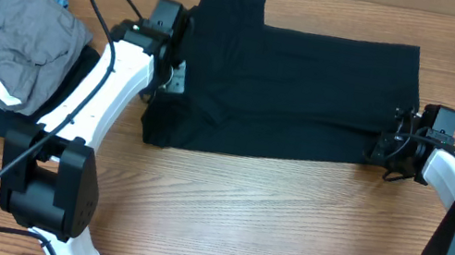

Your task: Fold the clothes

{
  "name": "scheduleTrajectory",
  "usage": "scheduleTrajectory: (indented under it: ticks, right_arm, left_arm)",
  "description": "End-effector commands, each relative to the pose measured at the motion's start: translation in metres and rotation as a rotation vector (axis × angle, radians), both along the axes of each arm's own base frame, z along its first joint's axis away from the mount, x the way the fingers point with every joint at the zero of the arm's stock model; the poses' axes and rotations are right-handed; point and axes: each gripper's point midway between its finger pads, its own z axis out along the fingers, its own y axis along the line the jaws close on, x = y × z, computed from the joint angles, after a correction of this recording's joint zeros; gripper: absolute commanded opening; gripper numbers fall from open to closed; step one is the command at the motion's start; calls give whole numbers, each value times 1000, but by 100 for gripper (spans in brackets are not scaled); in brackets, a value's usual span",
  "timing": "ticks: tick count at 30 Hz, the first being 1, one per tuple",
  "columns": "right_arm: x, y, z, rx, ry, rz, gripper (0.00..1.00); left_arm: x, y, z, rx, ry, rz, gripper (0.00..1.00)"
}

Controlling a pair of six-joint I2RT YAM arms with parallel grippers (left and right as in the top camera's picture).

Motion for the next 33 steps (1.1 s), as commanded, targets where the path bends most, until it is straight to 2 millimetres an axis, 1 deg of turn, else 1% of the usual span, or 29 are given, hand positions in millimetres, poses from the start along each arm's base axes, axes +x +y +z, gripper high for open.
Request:
scheduleTrajectory:
  ticks: [1,2,3,4,5,6,7,8,9,11,15,19,22,24,28,30,33]
  right_arm:
    - [0,3,-2,9,-2,10,4]
    - [0,3,-2,9,-2,10,4]
    - [0,3,-2,9,-2,10,8]
    - [0,3,-2,9,-2,10,13]
    - [0,3,-1,9,-4,10,20]
    - [0,3,-1,9,-5,10,26]
    - [1,3,-1,9,-6,10,33]
    - [1,3,-1,9,-5,10,45]
    - [0,3,-1,9,-5,10,51]
    - [0,3,-1,9,-5,10,56]
    - [0,3,-1,10,-3,7,62]
    - [0,3,-1,11,-3,7,64]
    - [0,3,-1,11,-3,7,70]
    - [0,3,-1,11,-2,7,72]
    - [0,6,-1,30,-3,13,73]
    - [1,10,1,50,-10,21,73]
    - [2,10,6,53,6,20,73]
  left_arm:
    - [6,-8,7,-55,-13,11,30]
    - [6,-7,6,-53,-10,11,36]
    - [6,-7,6,-53,-10,11,48]
    - [6,-7,6,-53,-10,11,62]
    - [6,-7,6,-54,-11,11,78]
    - [6,-7,6,-53,-10,11,92]
    - [6,-7,6,-53,-9,11,100]
    - [5,-7,6,-53,-8,11,100]
    - [5,-7,6,-52,-4,12,100]
    - [5,-7,6,-52,-6,11,100]
    - [5,-7,6,-52,-6,11,100]
    - [5,-7,6,-52,-6,11,100]
    - [5,-7,6,-52,-6,11,100]
    - [5,-7,6,-52,-6,11,100]
    - [5,-7,6,-52,-6,11,100]
    - [5,-7,6,-52,-6,11,100]
    - [5,-7,6,-52,-6,11,100]
